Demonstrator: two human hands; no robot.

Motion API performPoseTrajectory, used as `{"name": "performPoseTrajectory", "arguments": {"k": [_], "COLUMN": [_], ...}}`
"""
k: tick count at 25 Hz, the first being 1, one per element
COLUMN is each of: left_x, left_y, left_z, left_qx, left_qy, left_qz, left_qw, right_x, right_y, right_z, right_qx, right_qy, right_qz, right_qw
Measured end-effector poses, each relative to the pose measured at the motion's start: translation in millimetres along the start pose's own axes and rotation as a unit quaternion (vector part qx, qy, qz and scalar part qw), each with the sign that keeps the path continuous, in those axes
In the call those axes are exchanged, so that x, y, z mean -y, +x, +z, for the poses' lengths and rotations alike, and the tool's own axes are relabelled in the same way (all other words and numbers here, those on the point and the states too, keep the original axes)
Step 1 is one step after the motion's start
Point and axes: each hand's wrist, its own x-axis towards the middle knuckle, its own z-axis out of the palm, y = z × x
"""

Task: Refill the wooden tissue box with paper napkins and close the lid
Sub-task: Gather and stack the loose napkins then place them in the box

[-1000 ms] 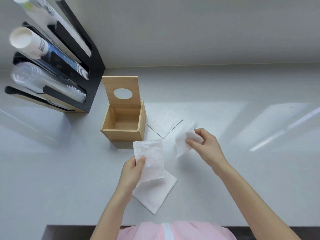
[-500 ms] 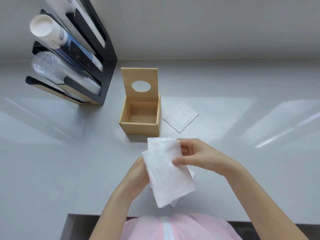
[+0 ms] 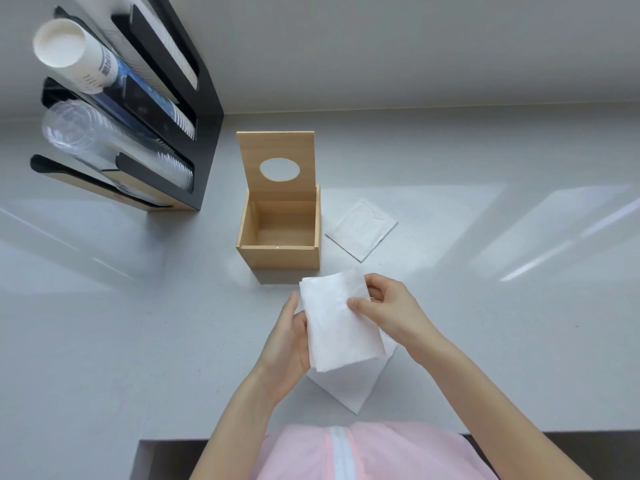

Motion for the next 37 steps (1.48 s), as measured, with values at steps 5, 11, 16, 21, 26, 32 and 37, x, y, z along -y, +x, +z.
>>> {"name": "performPoseTrajectory", "arguments": {"k": [5, 11, 16, 21, 26, 32, 37], "left_x": [4, 5, 1, 0, 5, 8, 8], "left_y": [-4, -7, -9, -9, -13, -17, -16], "left_z": [1, -3, -15, -20, -24, -25, -24], "left_qx": [-0.009, -0.063, -0.110, -0.128, -0.138, -0.143, -0.147], "left_qy": [0.057, 0.098, 0.076, 0.057, 0.055, 0.039, 0.029], "left_qz": [0.034, 0.048, 0.047, 0.047, 0.052, 0.070, 0.089], "left_qw": [0.998, 0.992, 0.990, 0.989, 0.988, 0.986, 0.985], "right_x": [-1, -7, -35, -63, -69, -53, -21], "right_y": [2, 5, 1, -7, -6, -9, -20], "right_z": [7, 10, -4, 3, 14, 0, -18], "right_qx": [-0.032, -0.043, -0.118, -0.066, -0.073, -0.070, -0.016], "right_qy": [-0.027, -0.029, -0.217, -0.422, -0.405, -0.151, 0.093], "right_qz": [-0.009, -0.019, -0.013, 0.007, -0.017, -0.011, -0.074], "right_qw": [0.999, 0.998, 0.969, 0.904, 0.911, 0.986, 0.993]}}
